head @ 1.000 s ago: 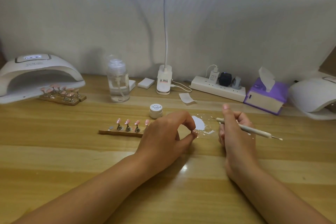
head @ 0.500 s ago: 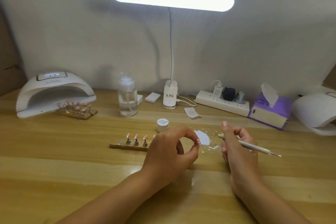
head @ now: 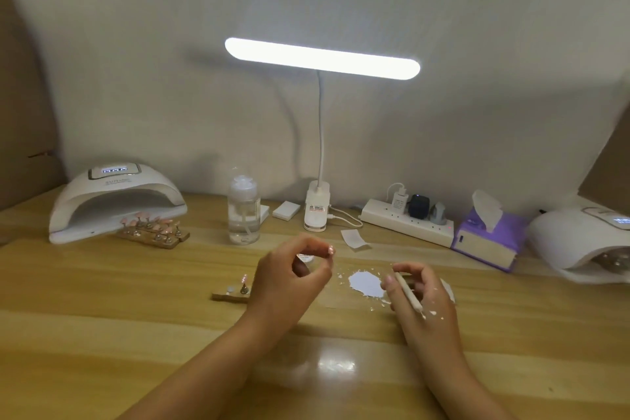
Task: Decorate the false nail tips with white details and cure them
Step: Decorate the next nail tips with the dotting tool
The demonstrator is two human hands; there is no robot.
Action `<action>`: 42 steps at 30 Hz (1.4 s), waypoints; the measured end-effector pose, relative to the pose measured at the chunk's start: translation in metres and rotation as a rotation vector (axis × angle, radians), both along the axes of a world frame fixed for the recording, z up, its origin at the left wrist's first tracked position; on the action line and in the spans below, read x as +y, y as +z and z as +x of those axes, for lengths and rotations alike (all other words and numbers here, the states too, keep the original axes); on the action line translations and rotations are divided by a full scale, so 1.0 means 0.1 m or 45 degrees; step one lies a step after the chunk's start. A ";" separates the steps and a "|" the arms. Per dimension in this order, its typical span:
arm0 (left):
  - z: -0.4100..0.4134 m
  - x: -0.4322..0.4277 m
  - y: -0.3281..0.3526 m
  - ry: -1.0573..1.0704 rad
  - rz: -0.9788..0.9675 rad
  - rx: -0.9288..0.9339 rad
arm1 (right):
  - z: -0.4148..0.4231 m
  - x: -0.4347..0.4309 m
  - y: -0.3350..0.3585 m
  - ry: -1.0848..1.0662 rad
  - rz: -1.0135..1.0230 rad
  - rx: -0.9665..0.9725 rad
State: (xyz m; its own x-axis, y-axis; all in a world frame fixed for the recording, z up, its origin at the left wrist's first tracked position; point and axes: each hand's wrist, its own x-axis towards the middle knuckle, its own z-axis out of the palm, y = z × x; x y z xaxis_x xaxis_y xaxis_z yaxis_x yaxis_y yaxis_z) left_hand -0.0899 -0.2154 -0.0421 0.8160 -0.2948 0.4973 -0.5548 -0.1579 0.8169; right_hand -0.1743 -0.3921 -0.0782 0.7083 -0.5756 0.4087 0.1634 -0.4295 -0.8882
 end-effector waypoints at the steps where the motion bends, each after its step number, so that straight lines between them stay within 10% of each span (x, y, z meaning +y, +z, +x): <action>1: 0.04 0.05 0.05 0.000 -0.024 0.049 | -0.01 0.00 -0.01 -0.007 -0.008 0.005; 29: 0.78 1.25 -0.14 -0.168 0.537 0.443 | 0.00 -0.01 0.05 -0.107 0.185 0.131; 42: 0.72 1.20 -0.12 -0.191 0.777 0.340 | 0.01 0.10 0.09 -0.156 -0.441 0.521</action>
State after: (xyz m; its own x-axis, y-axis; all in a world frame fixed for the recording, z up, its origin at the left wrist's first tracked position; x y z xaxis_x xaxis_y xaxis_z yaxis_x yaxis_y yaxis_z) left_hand -0.0178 -0.0950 -0.0546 0.8161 -0.5779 -0.0065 -0.3986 -0.5709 0.7178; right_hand -0.1731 -0.3818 -0.0694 0.7855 -0.5444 0.2944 -0.2350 -0.7024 -0.6719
